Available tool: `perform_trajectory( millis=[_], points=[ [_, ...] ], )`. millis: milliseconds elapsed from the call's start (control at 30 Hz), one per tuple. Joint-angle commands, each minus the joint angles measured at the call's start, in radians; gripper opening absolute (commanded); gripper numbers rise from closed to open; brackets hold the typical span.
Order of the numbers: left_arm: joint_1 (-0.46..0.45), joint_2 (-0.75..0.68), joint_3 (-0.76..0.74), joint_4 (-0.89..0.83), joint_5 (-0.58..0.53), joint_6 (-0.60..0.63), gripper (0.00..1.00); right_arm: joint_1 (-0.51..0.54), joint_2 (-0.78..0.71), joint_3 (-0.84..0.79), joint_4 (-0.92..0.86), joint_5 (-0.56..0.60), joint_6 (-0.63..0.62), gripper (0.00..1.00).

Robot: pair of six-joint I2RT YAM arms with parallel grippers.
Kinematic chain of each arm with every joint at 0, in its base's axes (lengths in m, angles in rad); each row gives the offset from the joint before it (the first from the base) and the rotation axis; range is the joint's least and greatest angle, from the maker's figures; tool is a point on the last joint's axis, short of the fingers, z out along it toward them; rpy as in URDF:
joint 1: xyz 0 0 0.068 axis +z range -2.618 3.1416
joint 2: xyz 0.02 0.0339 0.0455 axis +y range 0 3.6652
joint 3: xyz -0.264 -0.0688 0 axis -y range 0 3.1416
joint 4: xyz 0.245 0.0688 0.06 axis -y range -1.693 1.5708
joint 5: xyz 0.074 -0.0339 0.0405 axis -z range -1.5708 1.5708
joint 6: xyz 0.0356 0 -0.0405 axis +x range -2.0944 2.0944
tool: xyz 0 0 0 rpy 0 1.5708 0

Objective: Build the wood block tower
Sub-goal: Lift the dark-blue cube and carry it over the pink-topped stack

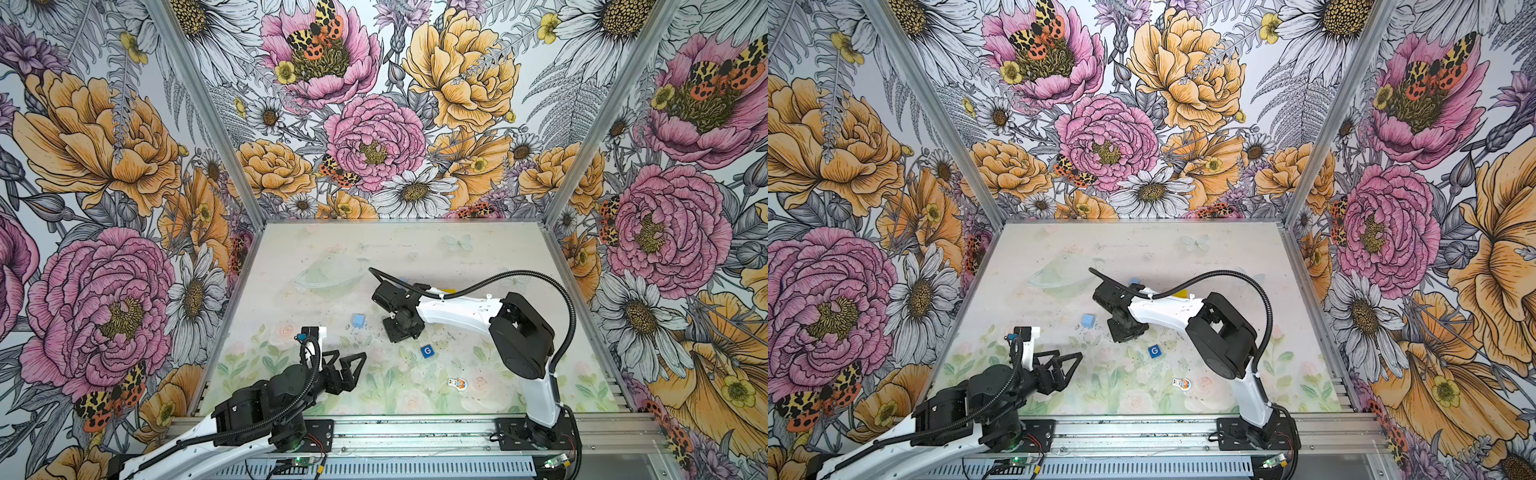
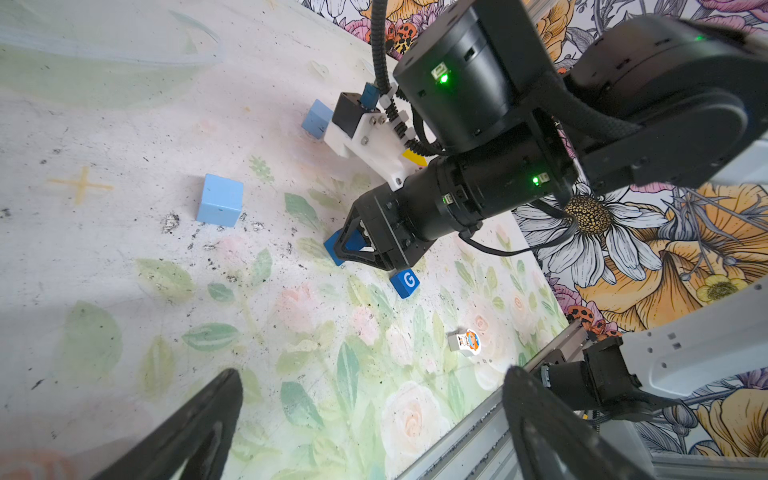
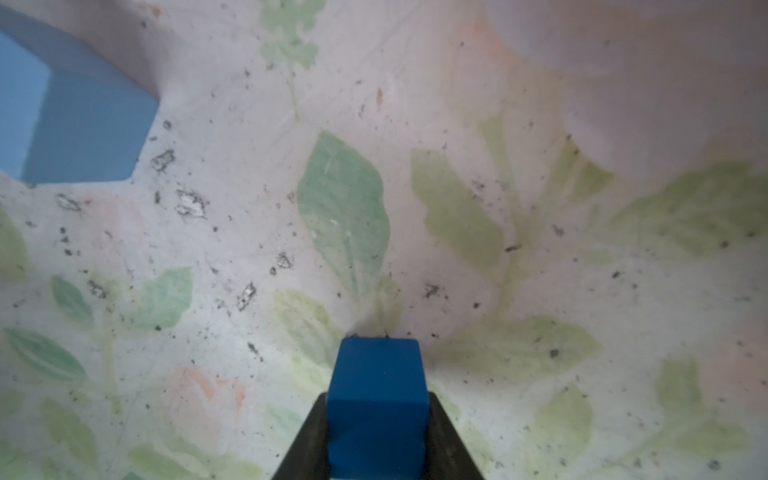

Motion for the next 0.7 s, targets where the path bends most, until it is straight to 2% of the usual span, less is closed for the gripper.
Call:
perform_trajectory(
  millis=[0, 400, 667],
  points=[
    [-0.007, 0.005, 0.022, -0.008, -0.031, 0.026, 0.99, -0.024, -0.070, 0.011, -0.024, 0.040, -0.001, 0.32],
    [-0.004, 0.081, 0.076, 0.003, -0.075, 0.061, 0.99, -0.187, -0.222, -0.019, -0.066, 0.072, -0.055, 0.32],
    [0.004, 0.251, 0.155, 0.107, -0.061, 0.143, 0.99, -0.283, -0.278, -0.044, -0.077, 0.081, -0.085, 0.32]
  ],
)
